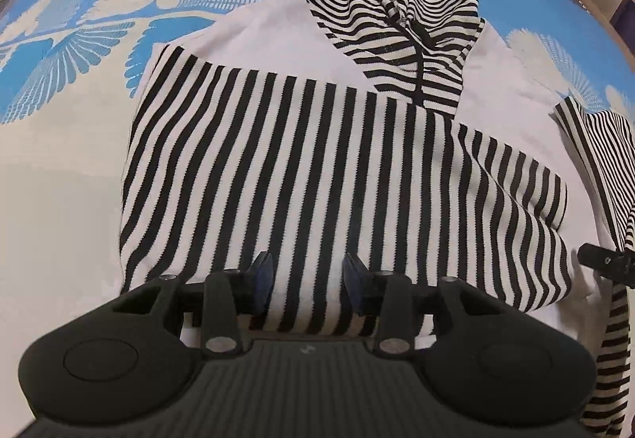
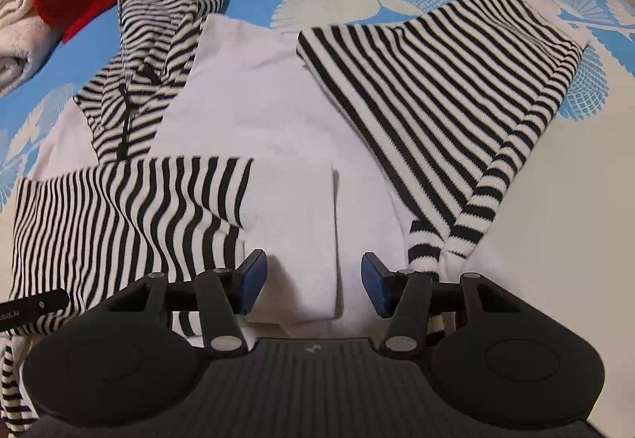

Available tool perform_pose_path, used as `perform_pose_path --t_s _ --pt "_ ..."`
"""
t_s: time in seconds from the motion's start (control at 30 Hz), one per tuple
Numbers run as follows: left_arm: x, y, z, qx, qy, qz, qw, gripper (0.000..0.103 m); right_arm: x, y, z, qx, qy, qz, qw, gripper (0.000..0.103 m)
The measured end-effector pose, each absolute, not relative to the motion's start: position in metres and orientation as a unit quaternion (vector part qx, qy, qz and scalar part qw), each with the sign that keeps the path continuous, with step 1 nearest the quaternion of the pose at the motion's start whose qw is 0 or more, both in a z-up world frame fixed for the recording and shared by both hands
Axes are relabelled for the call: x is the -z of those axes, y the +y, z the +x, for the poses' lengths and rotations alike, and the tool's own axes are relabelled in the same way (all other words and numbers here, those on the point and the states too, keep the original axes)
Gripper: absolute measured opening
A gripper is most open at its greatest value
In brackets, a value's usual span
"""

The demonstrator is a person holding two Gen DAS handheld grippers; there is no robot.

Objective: Fold small clothes
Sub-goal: 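Carry the held sleeve across the white body with the left gripper, release, then lower the right gripper onto the other striped sleeve cuff and close it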

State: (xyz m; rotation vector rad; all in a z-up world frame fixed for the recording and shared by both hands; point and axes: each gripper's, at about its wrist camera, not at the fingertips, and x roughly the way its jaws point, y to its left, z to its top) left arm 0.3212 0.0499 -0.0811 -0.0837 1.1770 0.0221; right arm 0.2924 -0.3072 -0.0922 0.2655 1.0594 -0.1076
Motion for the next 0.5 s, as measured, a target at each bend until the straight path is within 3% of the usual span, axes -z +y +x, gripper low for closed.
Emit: perform_pose_path --t_s 0.13,0.5 --pt "0.078 0.045 0.324 -0.006 0.549 -0.044 0.835 0.044 0.083 -0.312 0.29 0.056 0.485 0.132 0.863 0.051" --pt "0.054 0.018 0.326 0.026 0.516 -0.049 0.855 0.044 0.045 -0.379 0.285 0.113 0.382 0.171 0.901 0.021"
